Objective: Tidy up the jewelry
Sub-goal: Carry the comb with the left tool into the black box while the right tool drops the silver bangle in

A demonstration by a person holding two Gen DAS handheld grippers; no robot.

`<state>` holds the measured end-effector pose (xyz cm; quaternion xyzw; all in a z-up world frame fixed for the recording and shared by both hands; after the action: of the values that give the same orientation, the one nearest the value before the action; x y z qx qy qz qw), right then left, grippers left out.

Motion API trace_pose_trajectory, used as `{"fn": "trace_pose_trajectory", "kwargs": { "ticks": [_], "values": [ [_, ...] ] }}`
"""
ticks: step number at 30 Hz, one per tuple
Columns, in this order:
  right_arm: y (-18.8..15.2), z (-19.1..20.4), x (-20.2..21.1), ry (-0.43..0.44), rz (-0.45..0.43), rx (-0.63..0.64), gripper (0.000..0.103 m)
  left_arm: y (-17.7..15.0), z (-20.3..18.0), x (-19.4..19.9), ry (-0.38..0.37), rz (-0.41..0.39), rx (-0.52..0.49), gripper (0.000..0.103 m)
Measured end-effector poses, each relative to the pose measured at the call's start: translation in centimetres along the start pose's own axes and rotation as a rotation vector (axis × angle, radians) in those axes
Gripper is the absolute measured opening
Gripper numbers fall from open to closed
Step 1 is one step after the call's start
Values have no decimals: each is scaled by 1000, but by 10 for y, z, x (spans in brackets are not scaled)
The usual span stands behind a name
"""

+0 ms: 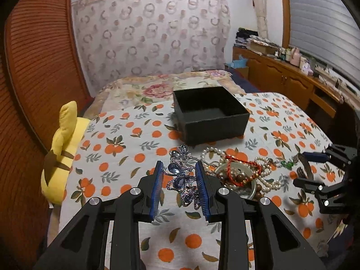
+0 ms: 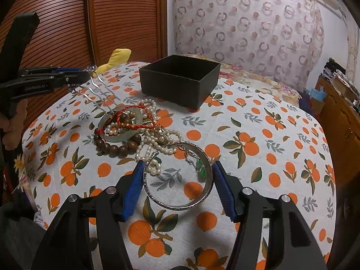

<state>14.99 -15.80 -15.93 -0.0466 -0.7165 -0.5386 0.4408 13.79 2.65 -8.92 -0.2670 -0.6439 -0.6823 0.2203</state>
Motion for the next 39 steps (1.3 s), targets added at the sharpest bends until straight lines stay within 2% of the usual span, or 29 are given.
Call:
{"fn": "trace_pose_trajectory", "kwargs": {
  "ticks": [9, 17, 27, 32, 39],
  "values": [
    [31, -4, -7, -9, -26, 29, 63, 21, 6, 3, -12, -52, 30, 27],
    [84, -16, -31, -2, -76, 52, 63, 51, 13, 0, -15, -116, 48, 27],
    [143, -32, -78, 24, -97, 47, 63, 85, 26, -23, -17, -134, 74, 27],
    [155, -32, -100, 51, -93, 43, 63, 97, 31, -33, -20, -140, 85, 27],
    [151, -27, -123, 80, -57, 40, 63, 105, 32, -52, -21, -123, 85, 27]
  ]
}}
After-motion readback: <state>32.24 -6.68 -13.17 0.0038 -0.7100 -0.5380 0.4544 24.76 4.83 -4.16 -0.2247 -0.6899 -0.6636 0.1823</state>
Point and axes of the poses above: each gripper's, at about its wrist camera, not at the fingertips, and x roughly against the way its jaws point, z to its left, y to its top, the point moved 8 cm from there along -x, roughly the way its jaws point, and after that the axes turned 2 degrees about x, right-handed, at the moved point
